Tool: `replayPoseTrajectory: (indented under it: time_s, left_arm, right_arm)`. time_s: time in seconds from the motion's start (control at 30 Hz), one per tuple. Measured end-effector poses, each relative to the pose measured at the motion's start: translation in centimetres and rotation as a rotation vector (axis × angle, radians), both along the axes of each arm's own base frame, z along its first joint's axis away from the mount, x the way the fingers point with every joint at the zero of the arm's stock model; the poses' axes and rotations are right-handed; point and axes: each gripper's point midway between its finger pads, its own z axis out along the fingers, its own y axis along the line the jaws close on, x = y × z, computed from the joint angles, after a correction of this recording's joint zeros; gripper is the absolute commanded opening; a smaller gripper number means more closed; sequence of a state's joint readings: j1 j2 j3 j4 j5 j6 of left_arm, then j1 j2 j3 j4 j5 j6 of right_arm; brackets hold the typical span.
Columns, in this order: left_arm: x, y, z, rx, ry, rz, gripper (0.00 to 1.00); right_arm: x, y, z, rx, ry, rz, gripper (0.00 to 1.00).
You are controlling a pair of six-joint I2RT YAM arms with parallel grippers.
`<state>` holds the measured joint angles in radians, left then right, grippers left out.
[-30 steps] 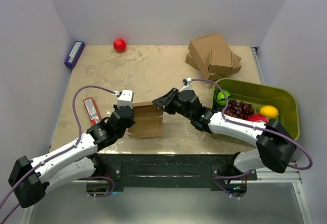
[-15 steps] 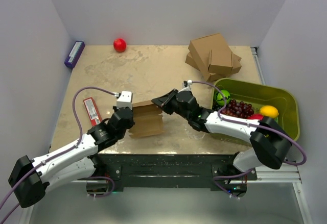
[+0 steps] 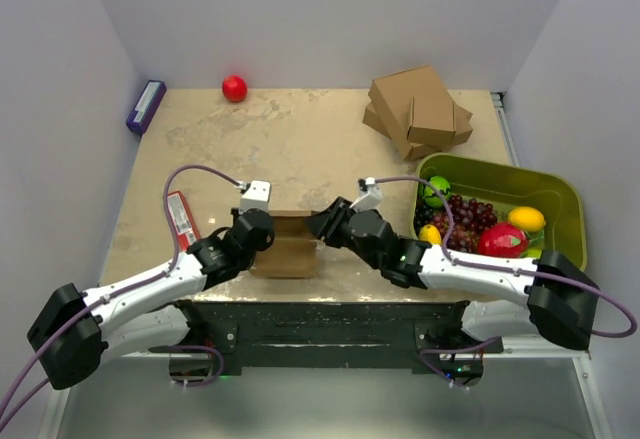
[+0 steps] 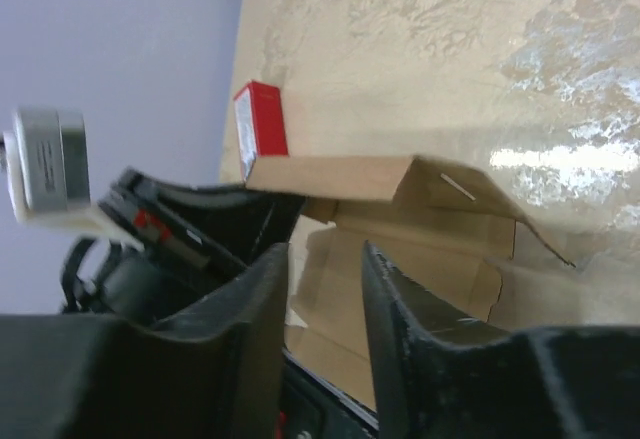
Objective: Fold the paper box
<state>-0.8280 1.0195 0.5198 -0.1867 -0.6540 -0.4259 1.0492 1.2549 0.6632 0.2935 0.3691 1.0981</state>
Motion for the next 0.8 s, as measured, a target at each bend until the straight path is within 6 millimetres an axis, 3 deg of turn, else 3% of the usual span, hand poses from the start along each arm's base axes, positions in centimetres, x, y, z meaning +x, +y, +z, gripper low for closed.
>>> replayPoseTrajectory:
  time_s: [0.13, 0.27, 0.53, 0.8]
  left_arm:
    - [-0.1, -0.2, -0.5, 0.006, 0.016, -0.01, 0.0]
    - [0.0, -0.4, -0.3, -0.007, 0.011, -0.014, 0.0]
    - [0.1, -0.6, -0.2, -0.016, 0.008, -0.017, 0.0]
    - [-0.3, -0.5, -1.2, -0.015, 0.035, -0.032, 0.0]
  right_arm:
    - [-1.9, 1.4, -2.4, -0.147, -0.033, 0.059, 0.25]
    - [-1.7, 2.6, -5.6, -0.288, -0.009, 0.074, 0.24]
    - [-2.1, 1.5, -11.7, -0.46, 0.074, 0.081, 0.19]
    - [-2.3, 1.1, -13.7, -0.503, 0.12, 0.068, 0.18]
